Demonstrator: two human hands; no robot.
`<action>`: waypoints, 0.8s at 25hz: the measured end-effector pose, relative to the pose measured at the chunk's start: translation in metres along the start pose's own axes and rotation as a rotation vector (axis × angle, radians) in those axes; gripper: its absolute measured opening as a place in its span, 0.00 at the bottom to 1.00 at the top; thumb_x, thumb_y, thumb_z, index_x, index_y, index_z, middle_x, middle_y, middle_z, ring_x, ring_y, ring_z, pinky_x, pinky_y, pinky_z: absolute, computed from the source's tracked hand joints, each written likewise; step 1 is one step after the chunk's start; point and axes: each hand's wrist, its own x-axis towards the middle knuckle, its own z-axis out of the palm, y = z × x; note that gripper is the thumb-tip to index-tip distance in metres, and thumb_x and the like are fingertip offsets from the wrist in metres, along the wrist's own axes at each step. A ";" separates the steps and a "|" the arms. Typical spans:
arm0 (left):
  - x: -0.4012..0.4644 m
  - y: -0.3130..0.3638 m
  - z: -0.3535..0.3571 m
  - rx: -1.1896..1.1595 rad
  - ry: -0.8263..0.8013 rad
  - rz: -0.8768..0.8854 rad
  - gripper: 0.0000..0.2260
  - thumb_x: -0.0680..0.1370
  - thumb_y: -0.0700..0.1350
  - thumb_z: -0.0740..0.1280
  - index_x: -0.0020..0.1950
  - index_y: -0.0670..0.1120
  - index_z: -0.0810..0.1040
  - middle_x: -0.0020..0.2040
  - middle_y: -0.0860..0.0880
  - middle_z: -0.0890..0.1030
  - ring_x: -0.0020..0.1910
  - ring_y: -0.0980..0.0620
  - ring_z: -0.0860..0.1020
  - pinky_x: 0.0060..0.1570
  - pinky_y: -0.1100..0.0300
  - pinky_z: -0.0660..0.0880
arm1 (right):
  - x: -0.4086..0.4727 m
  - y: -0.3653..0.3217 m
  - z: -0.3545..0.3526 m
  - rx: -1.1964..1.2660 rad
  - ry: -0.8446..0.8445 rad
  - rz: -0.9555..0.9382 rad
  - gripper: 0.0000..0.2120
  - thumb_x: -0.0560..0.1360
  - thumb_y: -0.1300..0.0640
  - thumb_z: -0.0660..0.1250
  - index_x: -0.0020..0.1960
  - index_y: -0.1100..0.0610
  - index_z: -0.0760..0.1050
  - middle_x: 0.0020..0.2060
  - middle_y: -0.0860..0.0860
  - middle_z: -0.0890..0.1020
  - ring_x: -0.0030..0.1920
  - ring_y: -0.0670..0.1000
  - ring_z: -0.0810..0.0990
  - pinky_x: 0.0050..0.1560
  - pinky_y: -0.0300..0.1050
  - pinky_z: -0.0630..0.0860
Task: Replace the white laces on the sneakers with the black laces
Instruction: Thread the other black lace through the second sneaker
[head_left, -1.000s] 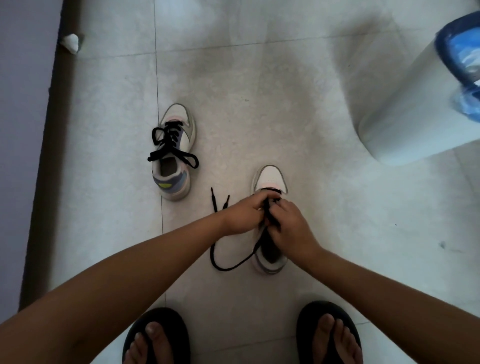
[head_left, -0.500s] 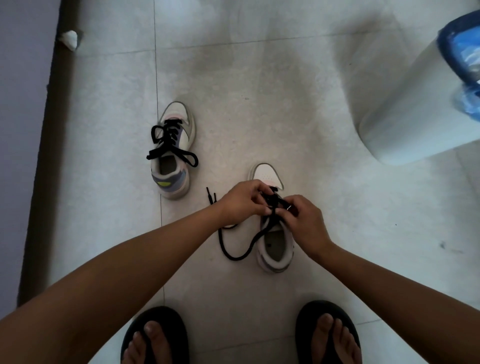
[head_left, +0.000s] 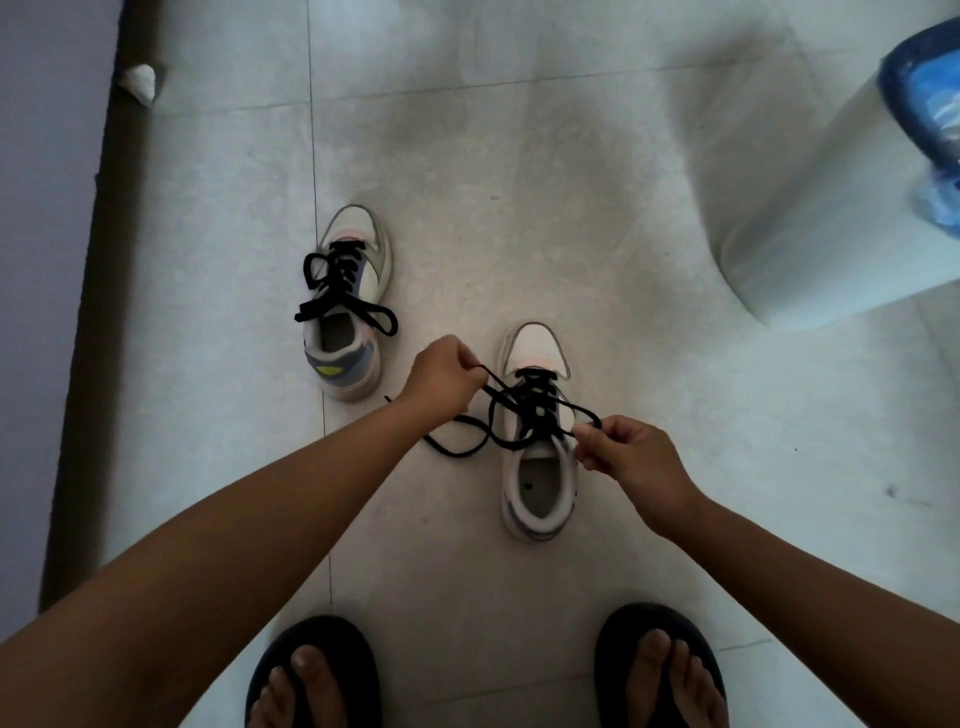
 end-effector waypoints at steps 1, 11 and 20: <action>0.001 0.000 0.000 -0.047 0.020 -0.043 0.05 0.75 0.39 0.65 0.40 0.43 0.73 0.40 0.43 0.79 0.36 0.48 0.78 0.35 0.56 0.77 | 0.000 0.000 0.000 0.005 -0.008 0.005 0.08 0.72 0.57 0.71 0.35 0.57 0.80 0.29 0.51 0.82 0.30 0.44 0.79 0.36 0.34 0.77; 0.017 -0.010 -0.002 0.161 0.050 -0.083 0.04 0.77 0.42 0.64 0.45 0.43 0.72 0.45 0.42 0.80 0.43 0.45 0.78 0.38 0.57 0.72 | -0.009 0.004 -0.007 0.052 -0.099 0.099 0.13 0.74 0.51 0.68 0.35 0.57 0.79 0.33 0.53 0.82 0.32 0.48 0.79 0.38 0.39 0.78; 0.013 -0.031 -0.015 0.798 0.053 0.082 0.08 0.75 0.34 0.59 0.52 0.43 0.65 0.45 0.43 0.80 0.46 0.45 0.77 0.41 0.53 0.65 | -0.016 0.007 -0.018 -0.008 -0.127 0.135 0.12 0.76 0.52 0.65 0.38 0.60 0.76 0.33 0.53 0.82 0.33 0.50 0.81 0.41 0.43 0.79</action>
